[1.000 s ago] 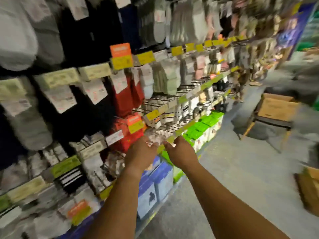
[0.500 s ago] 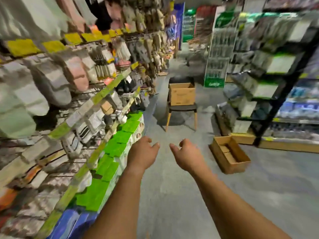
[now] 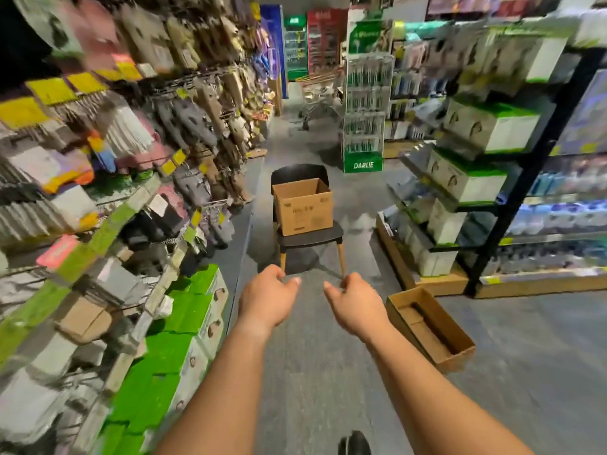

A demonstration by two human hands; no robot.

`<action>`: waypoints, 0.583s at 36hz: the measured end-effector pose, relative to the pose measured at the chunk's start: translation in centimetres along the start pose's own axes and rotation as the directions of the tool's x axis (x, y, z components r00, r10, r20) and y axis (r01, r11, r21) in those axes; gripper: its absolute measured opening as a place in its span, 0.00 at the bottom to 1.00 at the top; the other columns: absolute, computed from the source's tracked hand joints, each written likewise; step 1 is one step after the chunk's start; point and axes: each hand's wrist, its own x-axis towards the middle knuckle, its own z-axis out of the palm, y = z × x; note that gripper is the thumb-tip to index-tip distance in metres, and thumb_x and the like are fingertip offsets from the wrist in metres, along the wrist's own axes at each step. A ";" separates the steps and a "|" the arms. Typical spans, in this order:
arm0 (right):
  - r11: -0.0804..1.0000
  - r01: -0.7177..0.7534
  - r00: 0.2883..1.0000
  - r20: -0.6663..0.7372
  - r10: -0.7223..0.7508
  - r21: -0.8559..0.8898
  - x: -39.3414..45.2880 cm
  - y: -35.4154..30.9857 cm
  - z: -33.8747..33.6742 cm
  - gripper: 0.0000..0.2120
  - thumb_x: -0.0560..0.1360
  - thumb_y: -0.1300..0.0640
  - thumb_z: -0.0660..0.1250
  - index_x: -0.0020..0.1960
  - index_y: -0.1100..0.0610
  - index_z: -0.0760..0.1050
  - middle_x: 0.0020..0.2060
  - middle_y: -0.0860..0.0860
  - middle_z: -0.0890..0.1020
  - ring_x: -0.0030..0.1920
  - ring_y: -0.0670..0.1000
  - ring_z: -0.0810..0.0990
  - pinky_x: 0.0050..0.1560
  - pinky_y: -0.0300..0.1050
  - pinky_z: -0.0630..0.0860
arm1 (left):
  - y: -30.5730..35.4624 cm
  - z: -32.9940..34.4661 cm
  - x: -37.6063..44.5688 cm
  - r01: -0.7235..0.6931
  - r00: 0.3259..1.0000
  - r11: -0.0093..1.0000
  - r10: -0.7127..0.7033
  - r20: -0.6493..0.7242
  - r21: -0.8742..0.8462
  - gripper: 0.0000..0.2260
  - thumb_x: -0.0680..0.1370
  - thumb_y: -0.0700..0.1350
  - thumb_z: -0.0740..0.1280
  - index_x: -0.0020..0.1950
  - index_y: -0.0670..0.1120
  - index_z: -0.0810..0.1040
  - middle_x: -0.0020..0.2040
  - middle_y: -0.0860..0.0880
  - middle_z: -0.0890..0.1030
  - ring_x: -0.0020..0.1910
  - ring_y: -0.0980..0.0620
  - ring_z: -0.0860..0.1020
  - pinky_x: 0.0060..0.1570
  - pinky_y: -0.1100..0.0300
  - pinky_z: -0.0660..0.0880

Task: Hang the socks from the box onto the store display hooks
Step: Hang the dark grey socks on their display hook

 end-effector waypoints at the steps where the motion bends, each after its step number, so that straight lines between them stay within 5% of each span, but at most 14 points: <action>1: 1.000 0.003 1.000 0.001 -0.003 0.005 2.4 -0.1 0.1 0.24 0.80 0.40 0.60 0.63 0.59 0.70 0.60 0.57 0.78 0.60 0.60 0.77 0.47 0.47 0.68 | 0.6 0.4 2.2 0.000 1.000 1.000 0.000 -0.002 0.000 0.20 0.77 0.62 0.65 0.61 0.51 0.77 0.58 0.48 0.84 0.57 0.41 0.80 0.58 0.52 0.76; 21: 0.998 0.061 0.992 0.108 -0.058 -0.026 50.7 -8.0 0.2 0.23 0.78 0.39 0.61 0.63 0.55 0.71 0.60 0.54 0.79 0.60 0.58 0.78 0.52 0.49 0.74 | 10.5 4.6 47.2 0.117 0.993 0.993 -0.117 -0.002 -0.011 0.19 0.80 0.58 0.65 0.66 0.49 0.77 0.61 0.48 0.82 0.63 0.44 0.78 0.56 0.56 0.72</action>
